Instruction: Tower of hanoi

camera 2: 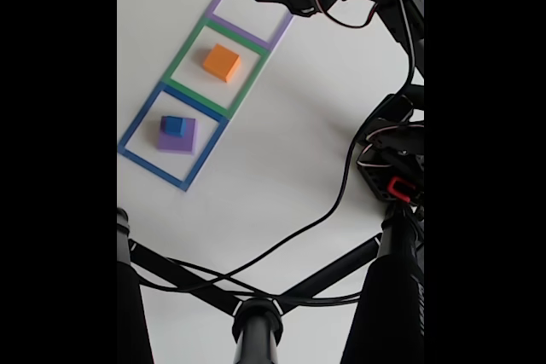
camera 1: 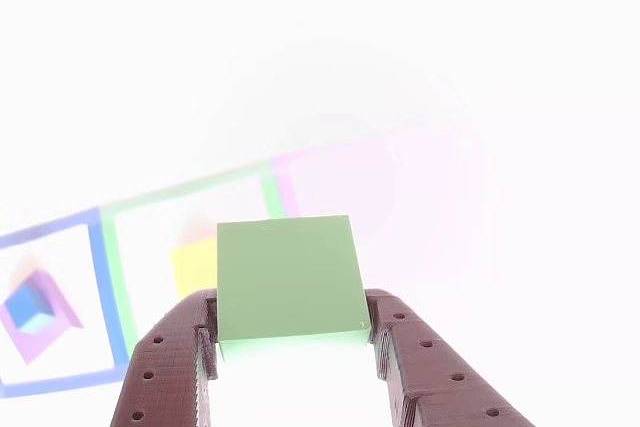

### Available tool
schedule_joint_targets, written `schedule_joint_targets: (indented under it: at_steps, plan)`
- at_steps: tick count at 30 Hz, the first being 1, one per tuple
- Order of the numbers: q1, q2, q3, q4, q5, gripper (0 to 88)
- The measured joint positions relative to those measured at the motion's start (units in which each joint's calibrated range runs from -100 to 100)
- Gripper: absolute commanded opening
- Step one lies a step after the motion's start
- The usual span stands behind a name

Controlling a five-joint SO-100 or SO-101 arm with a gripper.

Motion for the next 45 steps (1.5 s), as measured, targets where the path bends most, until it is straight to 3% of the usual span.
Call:
schedule_joint_targets:
  at_steps: [9,23,33,45]
  plan:
    - [2.62,-0.08,-13.66,13.24,0.00,5.6]
    - [11.71,-3.38,-8.53,13.32,0.00,5.8]
    - [17.03,-8.70,19.41,-8.75,0.00,6.0]
    - [17.85,-5.07,54.05,-53.21,0.00,6.2]
